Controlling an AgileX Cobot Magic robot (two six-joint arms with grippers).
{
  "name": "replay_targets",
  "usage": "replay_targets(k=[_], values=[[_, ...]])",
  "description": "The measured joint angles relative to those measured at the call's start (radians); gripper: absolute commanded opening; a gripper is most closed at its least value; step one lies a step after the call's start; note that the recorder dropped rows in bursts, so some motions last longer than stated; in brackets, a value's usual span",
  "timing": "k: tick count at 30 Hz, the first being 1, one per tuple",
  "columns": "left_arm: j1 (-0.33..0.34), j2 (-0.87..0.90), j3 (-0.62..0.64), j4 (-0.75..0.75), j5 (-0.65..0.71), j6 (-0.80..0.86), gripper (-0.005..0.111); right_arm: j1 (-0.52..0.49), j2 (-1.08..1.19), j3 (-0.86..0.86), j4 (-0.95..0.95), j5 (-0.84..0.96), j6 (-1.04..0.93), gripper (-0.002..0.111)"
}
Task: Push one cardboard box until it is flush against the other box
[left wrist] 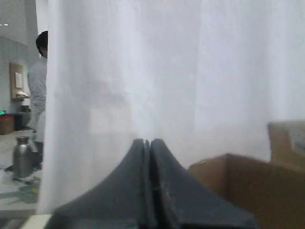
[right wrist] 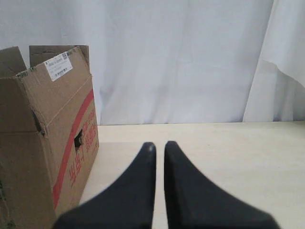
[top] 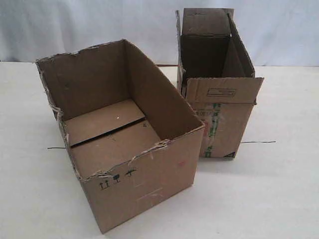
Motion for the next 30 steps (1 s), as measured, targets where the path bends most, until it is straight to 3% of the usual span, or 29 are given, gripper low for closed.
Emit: replay_targets(k=[4,8,10,12,13,18,23,30], values=[[0.000,0.000,0.000,0.000,-0.039,-0.407,0.000,0.000,0.000,0.000,0.000,0.000,0.000,0.005],[0.000,0.000,0.000,0.019,-0.132,-0.601,0.000,0.000,0.000,0.000,0.000,0.000,0.000,0.005],[0.000,0.000,0.000,0.127,-0.222,-0.707,0.000,0.000,0.000,0.000,0.000,0.000,0.000,0.005],[0.000,0.000,-0.025,0.323,-0.266,-0.895,0.000,0.000,0.000,0.000,0.000,0.000,0.000,0.005],[0.000,0.013,-0.085,0.587,-0.290,-1.109,0.000,0.000,0.000,0.000,0.000,0.000,0.000,0.005],[0.000,0.175,-0.279,1.242,-0.324,-1.542,0.000,0.000,0.000,0.000,0.000,0.000,0.000,0.005],[0.000,0.306,-0.379,1.526,-0.328,-1.753,0.000,0.000,0.000,0.000,0.000,0.000,0.000,0.005],[0.000,0.688,-0.596,1.589,-0.551,-1.771,0.000,0.000,0.000,0.000,0.000,0.000,0.000,0.005]])
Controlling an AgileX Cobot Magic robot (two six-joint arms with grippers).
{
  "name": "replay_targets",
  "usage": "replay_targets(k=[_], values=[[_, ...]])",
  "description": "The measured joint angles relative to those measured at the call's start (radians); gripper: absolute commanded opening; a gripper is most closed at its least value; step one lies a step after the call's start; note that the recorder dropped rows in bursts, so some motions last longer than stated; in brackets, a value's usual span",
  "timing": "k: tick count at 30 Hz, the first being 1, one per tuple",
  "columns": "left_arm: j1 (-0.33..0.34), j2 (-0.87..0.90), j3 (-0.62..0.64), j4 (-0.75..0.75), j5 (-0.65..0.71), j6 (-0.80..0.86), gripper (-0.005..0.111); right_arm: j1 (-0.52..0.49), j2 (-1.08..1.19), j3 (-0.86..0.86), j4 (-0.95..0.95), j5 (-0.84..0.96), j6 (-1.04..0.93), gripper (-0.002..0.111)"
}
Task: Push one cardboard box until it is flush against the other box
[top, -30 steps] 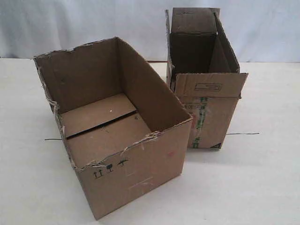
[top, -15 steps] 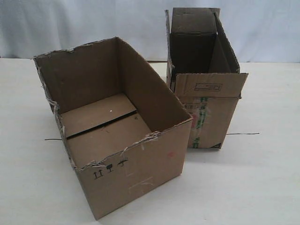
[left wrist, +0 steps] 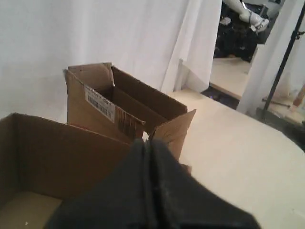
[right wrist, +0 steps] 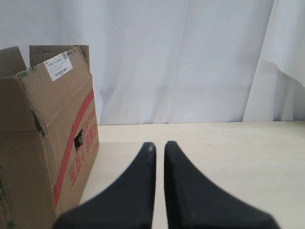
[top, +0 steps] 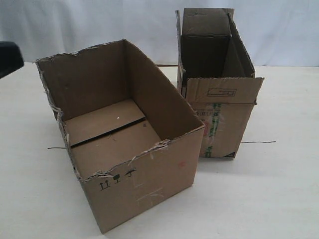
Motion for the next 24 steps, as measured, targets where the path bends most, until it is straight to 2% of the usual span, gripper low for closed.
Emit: replay_targets(k=[2,5,7,11,13,16,20,22,24], values=[[0.000,0.069,-0.037,0.008,0.026,0.057,0.000,0.000,0.000,0.000,0.000,0.000,0.000,0.005],[0.000,0.129,-0.084,0.018,0.188,0.207,0.000,0.000,0.000,0.000,0.000,0.000,0.000,0.005],[0.000,0.136,-0.099,0.020,0.350,0.350,0.000,0.000,0.000,0.000,0.000,0.000,0.000,0.005],[0.000,0.140,-0.102,0.024,0.817,0.654,0.000,0.000,0.000,0.000,0.000,0.000,0.000,0.005],[0.000,0.147,-0.100,-0.027,1.027,0.824,0.000,0.000,0.000,0.000,0.000,0.000,0.000,0.005],[0.002,0.175,-0.105,-0.239,1.211,1.137,0.000,0.000,0.000,0.000,0.000,0.000,0.000,0.005],[-0.025,0.250,-0.194,-0.791,1.368,1.575,0.000,0.000,0.000,0.000,0.000,0.000,0.000,0.005],[-0.068,0.284,-0.289,-1.078,1.499,1.772,0.000,0.000,0.000,0.000,0.000,0.000,0.000,0.005],[-0.129,0.311,-0.390,-1.267,1.644,1.892,0.000,0.000,0.000,0.000,0.000,0.000,0.000,0.005]])
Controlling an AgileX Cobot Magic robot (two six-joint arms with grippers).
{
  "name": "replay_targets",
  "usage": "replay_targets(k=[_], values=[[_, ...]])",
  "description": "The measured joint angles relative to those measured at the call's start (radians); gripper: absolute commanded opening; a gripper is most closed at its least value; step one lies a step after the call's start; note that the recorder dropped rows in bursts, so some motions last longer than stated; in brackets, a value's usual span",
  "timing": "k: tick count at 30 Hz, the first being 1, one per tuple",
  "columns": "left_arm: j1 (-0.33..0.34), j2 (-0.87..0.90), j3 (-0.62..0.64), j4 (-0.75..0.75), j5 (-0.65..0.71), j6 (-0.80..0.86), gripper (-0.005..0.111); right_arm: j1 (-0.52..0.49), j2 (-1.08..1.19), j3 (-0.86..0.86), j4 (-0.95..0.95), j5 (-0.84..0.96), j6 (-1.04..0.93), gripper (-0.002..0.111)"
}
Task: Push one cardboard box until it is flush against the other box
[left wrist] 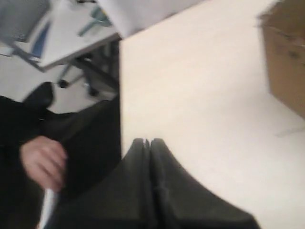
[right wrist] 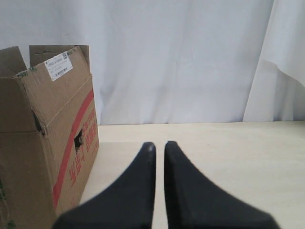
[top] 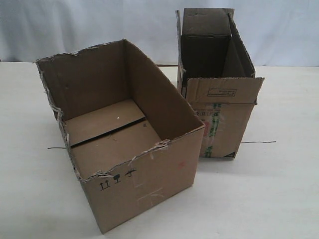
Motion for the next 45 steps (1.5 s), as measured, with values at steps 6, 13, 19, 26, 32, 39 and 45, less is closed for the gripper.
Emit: replay_targets(k=[6,13,19,26,32,39,45], values=[[-0.262,0.056,-0.118,-0.149,0.279,0.062,0.000,0.000,0.000,0.000,0.000,0.000,0.000,0.005],[-0.576,0.152,-0.122,-0.195,0.311,-0.050,0.000,0.000,0.000,0.000,0.000,0.000,0.000,0.005],[-0.793,0.241,-0.122,-0.268,0.274,-0.062,0.000,0.000,0.000,0.000,0.000,0.000,0.000,0.005],[-0.870,0.300,-0.122,-0.325,0.161,-0.071,0.000,0.000,0.000,0.000,0.000,0.000,0.000,0.005],[-0.873,0.382,-0.122,-0.383,0.154,-0.062,0.000,0.000,0.000,0.000,0.000,0.000,0.000,0.005],[-0.873,0.426,-0.131,-0.423,0.152,-0.072,0.000,0.000,0.000,0.000,0.000,0.000,0.000,0.005],[-0.873,0.428,-0.156,-0.488,0.096,-0.084,0.000,0.000,0.000,0.000,0.000,0.000,0.000,0.005]])
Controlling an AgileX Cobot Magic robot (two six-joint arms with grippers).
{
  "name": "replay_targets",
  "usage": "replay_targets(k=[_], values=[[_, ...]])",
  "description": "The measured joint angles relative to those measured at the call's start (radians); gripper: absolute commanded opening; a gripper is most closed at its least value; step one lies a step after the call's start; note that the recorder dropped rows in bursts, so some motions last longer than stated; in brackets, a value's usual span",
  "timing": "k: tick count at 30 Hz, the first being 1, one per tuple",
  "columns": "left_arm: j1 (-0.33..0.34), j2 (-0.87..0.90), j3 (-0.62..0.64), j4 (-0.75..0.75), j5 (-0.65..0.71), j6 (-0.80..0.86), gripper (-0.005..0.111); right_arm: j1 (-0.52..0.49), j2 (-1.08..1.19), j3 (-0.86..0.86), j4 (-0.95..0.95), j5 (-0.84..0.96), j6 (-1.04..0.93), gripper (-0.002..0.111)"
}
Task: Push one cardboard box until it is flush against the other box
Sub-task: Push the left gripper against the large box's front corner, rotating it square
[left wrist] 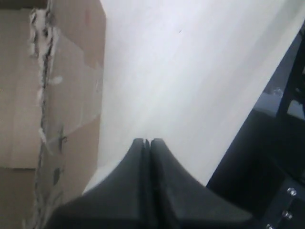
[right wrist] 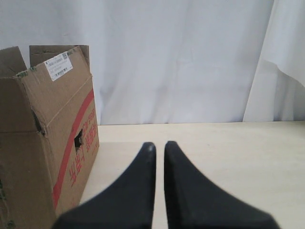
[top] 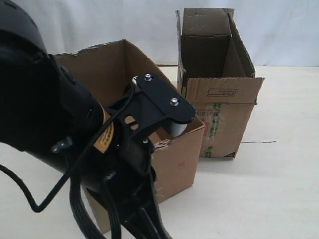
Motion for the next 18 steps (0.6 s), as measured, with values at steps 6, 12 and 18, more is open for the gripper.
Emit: replay_targets(k=[6,12,18], values=[[0.000,0.056,0.000,-0.026,-0.043,-0.002,0.000,0.000,0.000,0.000,0.000,0.000,0.000,0.005],[-0.019,0.159,0.000,-0.020,-0.075,-0.002,0.000,0.000,0.000,0.000,0.000,0.000,0.000,0.005],[-0.019,0.218,0.000,0.049,-0.079,-0.022,0.000,0.000,0.000,0.000,0.000,0.000,0.000,0.005]])
